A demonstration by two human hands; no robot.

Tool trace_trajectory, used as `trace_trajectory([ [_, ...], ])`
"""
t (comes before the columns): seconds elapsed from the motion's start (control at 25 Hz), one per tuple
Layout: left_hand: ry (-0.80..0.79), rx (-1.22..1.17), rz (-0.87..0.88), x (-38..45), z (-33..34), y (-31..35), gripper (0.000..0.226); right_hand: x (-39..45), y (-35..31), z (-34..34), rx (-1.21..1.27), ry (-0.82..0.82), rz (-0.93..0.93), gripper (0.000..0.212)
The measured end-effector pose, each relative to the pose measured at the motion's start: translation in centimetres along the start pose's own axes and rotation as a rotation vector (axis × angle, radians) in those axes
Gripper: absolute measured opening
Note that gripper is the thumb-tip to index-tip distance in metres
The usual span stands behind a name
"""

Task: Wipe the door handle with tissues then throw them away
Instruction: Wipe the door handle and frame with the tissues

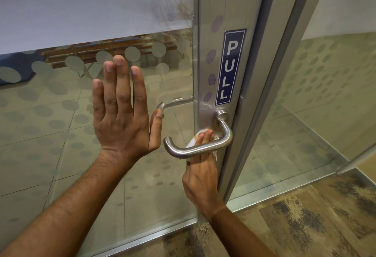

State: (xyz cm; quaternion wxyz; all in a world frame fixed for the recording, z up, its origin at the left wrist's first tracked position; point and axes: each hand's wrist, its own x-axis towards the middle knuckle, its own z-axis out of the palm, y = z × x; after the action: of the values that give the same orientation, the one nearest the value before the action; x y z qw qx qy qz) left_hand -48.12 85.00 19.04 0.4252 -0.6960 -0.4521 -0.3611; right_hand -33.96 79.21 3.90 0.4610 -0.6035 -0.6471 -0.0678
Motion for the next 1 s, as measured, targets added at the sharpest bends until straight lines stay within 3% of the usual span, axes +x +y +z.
trace_trajectory([
  [0.32, 0.009, -0.025, -0.005, 0.0, 0.0, 0.0, 0.079, 0.0, 0.5, -0.7, -0.107, -0.011, -0.028, 0.079],
  [0.44, 0.002, -0.023, -0.007, 0.1, -0.1, 0.0, 0.079, -1.5, 0.7, -1.6, 0.004, -0.033, 0.023, 0.063],
  [0.52, -0.004, -0.015, -0.004, 0.0, -0.1, 0.0, 0.078, -1.8, 1.0, -2.5, 0.122, 0.049, 0.082, 0.034],
  [0.56, -0.006, -0.01, -0.001, 0.0, -0.1, 0.0, 0.078, -1.8, 1.0, -3.1, 0.181, 0.117, 0.17, 0.031],
  [0.72, 0.005, -0.009, 0.001, -0.1, 0.1, 0.1, 0.076, -1.5, 1.4, -5.0, 0.389, 0.349, 0.527, 0.038],
  [1.0, 0.003, -0.006, 0.019, -0.3, 0.5, -0.1, 0.084, 0.9, 1.5, -6.9, 0.55, 0.503, 0.672, 0.036],
])
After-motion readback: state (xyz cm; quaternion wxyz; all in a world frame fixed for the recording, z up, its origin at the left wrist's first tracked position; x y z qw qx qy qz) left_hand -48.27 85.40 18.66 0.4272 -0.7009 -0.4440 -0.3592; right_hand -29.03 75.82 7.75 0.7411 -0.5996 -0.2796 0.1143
